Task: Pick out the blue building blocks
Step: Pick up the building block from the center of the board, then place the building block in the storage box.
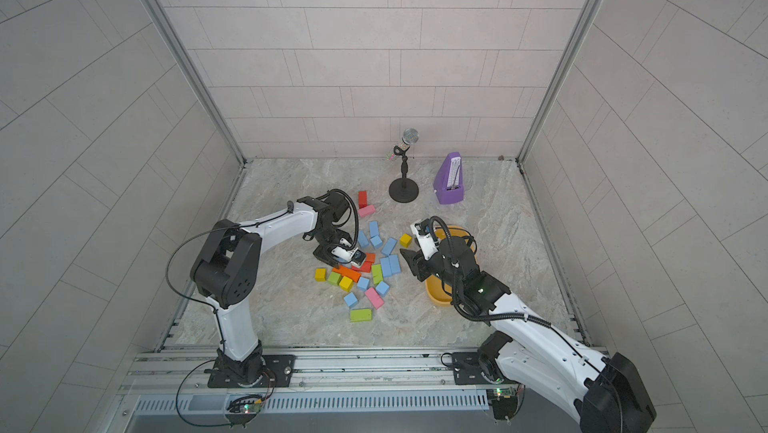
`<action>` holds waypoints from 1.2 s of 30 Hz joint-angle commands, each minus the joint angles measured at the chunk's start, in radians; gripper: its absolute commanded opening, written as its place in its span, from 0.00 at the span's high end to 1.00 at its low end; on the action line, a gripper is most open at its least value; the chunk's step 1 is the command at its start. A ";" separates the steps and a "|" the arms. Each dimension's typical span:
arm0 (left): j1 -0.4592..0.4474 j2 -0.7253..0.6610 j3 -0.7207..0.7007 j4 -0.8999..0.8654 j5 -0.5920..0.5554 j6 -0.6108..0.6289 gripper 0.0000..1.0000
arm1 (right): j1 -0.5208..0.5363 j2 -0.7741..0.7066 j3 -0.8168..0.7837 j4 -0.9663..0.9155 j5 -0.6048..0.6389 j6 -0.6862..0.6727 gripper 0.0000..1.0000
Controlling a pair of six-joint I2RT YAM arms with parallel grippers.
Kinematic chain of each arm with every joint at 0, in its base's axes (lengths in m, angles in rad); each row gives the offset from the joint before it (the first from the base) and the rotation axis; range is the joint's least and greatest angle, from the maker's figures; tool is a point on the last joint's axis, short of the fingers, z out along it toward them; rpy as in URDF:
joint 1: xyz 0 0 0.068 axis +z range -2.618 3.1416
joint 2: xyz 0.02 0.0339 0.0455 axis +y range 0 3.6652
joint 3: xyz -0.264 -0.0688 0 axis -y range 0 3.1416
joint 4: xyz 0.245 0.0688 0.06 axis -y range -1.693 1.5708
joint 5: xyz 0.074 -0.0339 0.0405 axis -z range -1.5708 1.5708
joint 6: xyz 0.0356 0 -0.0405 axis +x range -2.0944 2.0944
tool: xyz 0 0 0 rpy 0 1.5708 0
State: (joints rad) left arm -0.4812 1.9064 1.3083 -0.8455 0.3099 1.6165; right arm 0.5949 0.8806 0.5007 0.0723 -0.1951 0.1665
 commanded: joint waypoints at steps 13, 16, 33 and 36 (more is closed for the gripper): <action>-0.005 0.001 0.031 0.043 -0.005 -0.076 0.76 | -0.032 0.005 0.045 -0.093 -0.055 0.096 0.43; -0.004 -0.037 0.034 0.047 0.045 -0.169 0.79 | -0.086 0.041 0.057 -0.098 -0.134 0.169 0.42; -0.010 -0.362 -0.179 0.259 0.352 -0.583 0.84 | -0.116 0.335 0.167 0.097 -0.557 0.636 0.38; -0.011 -0.417 -0.253 0.343 0.391 -0.596 0.84 | -0.098 0.390 0.184 0.140 -0.559 0.702 0.36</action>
State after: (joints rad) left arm -0.4850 1.5326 1.1007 -0.5922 0.6262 1.0588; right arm 0.4847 1.2434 0.6579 0.1390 -0.7197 0.7631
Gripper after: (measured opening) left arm 0.326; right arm 0.640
